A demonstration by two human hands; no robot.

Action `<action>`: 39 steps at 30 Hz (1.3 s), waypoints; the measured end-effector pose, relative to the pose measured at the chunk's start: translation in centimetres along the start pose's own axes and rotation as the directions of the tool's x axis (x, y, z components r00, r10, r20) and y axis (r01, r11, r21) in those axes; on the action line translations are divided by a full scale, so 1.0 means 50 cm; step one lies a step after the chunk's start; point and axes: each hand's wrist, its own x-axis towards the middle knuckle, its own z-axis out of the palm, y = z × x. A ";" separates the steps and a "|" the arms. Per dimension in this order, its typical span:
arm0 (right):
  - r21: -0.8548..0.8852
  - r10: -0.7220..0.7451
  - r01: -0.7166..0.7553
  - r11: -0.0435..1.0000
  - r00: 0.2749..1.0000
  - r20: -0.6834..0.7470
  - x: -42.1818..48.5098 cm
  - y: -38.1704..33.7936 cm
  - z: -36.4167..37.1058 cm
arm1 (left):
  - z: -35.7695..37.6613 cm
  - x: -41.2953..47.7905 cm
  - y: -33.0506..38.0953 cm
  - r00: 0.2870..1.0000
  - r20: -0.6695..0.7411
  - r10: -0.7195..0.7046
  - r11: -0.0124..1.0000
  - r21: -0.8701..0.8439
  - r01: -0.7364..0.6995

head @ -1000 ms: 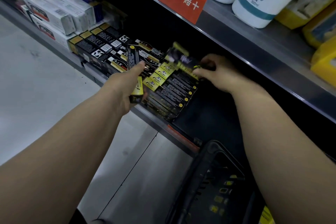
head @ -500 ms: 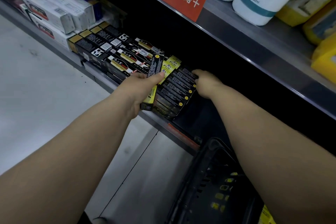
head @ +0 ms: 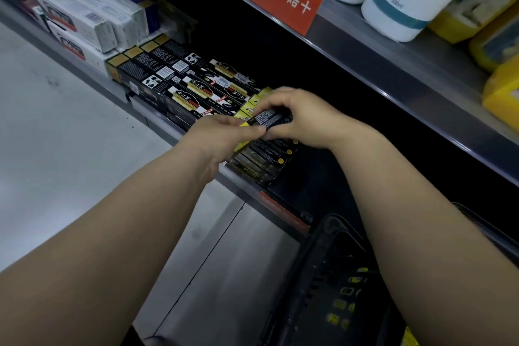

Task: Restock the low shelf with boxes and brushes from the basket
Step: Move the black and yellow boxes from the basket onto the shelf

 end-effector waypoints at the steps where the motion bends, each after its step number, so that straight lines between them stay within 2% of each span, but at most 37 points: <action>1: 0.044 0.035 -0.035 0.998 0.999 0.001 -0.004 0.003 -0.005 | 0.001 0.002 0.001 0.999 -0.032 0.008 0.999 -0.037 -0.009; 3: 0.120 0.123 -0.116 0.986 0.991 -0.050 -0.009 0.022 -0.017 | 0.000 0.007 0.001 0.992 -0.122 0.010 0.996 -0.081 -0.020; 6: 0.116 0.284 -0.262 0.958 0.923 -0.261 -0.006 0.070 -0.029 | -0.001 0.010 0.001 0.986 -0.164 -0.035 0.996 -0.081 0.022; 8: 0.129 0.424 -0.405 0.905 0.835 -0.352 0.008 0.103 -0.028 | 0.009 0.009 -0.004 0.987 -0.135 -0.085 0.996 -0.041 0.080; 10: 0.163 0.537 -0.517 0.840 0.751 -0.383 0.028 0.127 -0.021 | 0.021 0.007 -0.009 0.989 -0.073 -0.128 0.992 -0.012 0.128; 12: 0.141 0.575 -0.570 0.809 0.720 -0.389 0.041 0.143 -0.005 | 0.031 0.007 -0.014 0.988 -0.013 -0.153 0.988 -0.009 0.153; 17: 0.020 0.519 -0.525 0.851 0.833 -0.193 0.051 0.164 0.042 | 0.042 0.011 -0.023 0.981 0.042 -0.188 0.982 0.015 0.188; 25: 0.010 0.553 -0.555 0.832 0.826 -0.109 0.046 0.157 0.038 | 0.049 0.014 -0.026 0.985 0.024 -0.172 0.982 0.080 0.170; 30: -0.018 0.552 -0.558 0.829 0.824 -0.128 0.036 0.113 0.024 | 0.053 -0.011 -0.011 0.993 -0.004 -0.115 0.986 0.124 0.115; 32: -0.070 0.541 -0.554 0.829 0.828 -0.144 0.021 0.086 0.012 | 0.054 -0.033 0.001 0.999 0.007 -0.047 0.988 0.149 0.045; 35: -0.061 0.501 -0.506 0.860 0.862 -0.085 -0.024 0.034 -0.012 | 0.066 -0.083 0.028 0.984 0.103 0.145 0.972 0.170 -0.161; 39: 0.128 0.315 -0.296 0.947 0.932 -0.181 -0.154 -0.032 -0.046 | 0.096 -0.175 0.048 0.874 0.305 0.377 0.865 0.220 -0.450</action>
